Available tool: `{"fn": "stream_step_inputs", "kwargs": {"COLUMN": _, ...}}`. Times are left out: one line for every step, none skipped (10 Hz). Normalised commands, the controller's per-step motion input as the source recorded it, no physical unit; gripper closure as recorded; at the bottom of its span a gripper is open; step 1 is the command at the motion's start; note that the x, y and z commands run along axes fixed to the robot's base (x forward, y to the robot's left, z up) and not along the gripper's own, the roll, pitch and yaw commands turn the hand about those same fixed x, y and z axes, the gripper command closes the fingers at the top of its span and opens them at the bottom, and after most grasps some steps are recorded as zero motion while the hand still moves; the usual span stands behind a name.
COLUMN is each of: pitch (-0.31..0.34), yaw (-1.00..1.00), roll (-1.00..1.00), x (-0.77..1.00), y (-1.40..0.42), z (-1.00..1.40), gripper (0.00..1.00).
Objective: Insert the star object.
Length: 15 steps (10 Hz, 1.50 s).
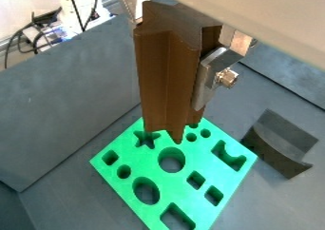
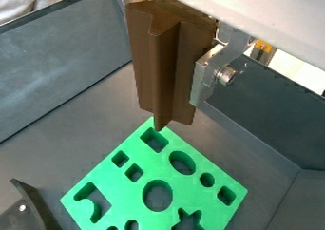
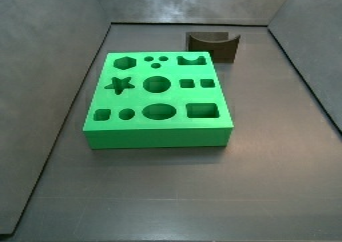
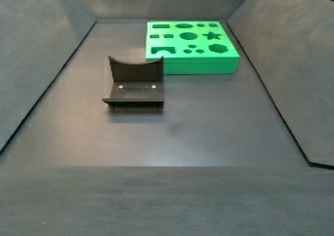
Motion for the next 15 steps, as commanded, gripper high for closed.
{"fn": "stream_step_inputs", "kwargs": {"pitch": -0.099, "yaw": 0.34, "roll": 0.06, "x": -0.73, "y": 0.33, "z": -1.0, "gripper": 1.0}}
{"fn": "stream_step_inputs", "kwargs": {"pitch": -0.134, "yaw": 0.37, "roll": 0.08, "x": -0.79, "y": 0.31, "z": -1.0, "gripper": 1.0}}
{"fn": "stream_step_inputs", "kwargs": {"pitch": -0.143, "yaw": 0.4, "roll": 0.09, "x": -0.78, "y": 0.3, "z": -1.0, "gripper": 1.0}}
{"fn": "stream_step_inputs", "kwargs": {"pitch": -0.154, "yaw": 0.48, "roll": 0.09, "x": -0.67, "y": 0.28, "z": -1.0, "gripper": 1.0}}
{"fn": "stream_step_inputs", "kwargs": {"pitch": -0.149, "yaw": 0.49, "roll": 0.1, "x": -0.66, "y": 0.26, "z": -1.0, "gripper": 1.0}}
{"fn": "stream_step_inputs", "kwargs": {"pitch": -0.136, "yaw": 0.48, "roll": 0.09, "x": -0.65, "y": 0.27, "z": -1.0, "gripper": 1.0}}
{"fn": "stream_step_inputs", "kwargs": {"pitch": -0.027, "yaw": 0.42, "roll": 0.03, "x": -0.39, "y": 0.24, "z": -1.0, "gripper": 1.0}}
{"fn": "stream_step_inputs", "kwargs": {"pitch": 0.0, "yaw": 0.12, "roll": 0.0, "x": 0.01, "y": 0.0, "z": -1.0, "gripper": 1.0}}
{"fn": "stream_step_inputs", "kwargs": {"pitch": 0.0, "yaw": 0.0, "roll": -0.12, "x": 0.17, "y": 0.0, "z": -0.93, "gripper": 1.0}}
{"fn": "stream_step_inputs", "kwargs": {"pitch": 0.041, "yaw": 0.0, "roll": -0.15, "x": 0.23, "y": 0.0, "z": -0.77, "gripper": 1.0}}
{"fn": "stream_step_inputs", "kwargs": {"pitch": 0.021, "yaw": 0.0, "roll": -0.03, "x": 0.21, "y": 0.0, "z": -0.74, "gripper": 1.0}}
{"fn": "stream_step_inputs", "kwargs": {"pitch": -0.051, "yaw": 0.0, "roll": 0.03, "x": 0.0, "y": 0.0, "z": -0.87, "gripper": 1.0}}
{"fn": "stream_step_inputs", "kwargs": {"pitch": -0.099, "yaw": 0.0, "roll": 0.07, "x": 0.0, "y": 0.0, "z": -0.95, "gripper": 1.0}}
{"fn": "stream_step_inputs", "kwargs": {"pitch": -0.057, "yaw": 0.0, "roll": 0.1, "x": 0.0, "y": -0.03, "z": -0.82, "gripper": 1.0}}
{"fn": "stream_step_inputs", "kwargs": {"pitch": -0.057, "yaw": 0.06, "roll": 0.26, "x": -0.05, "y": -0.03, "z": -0.56, "gripper": 1.0}}
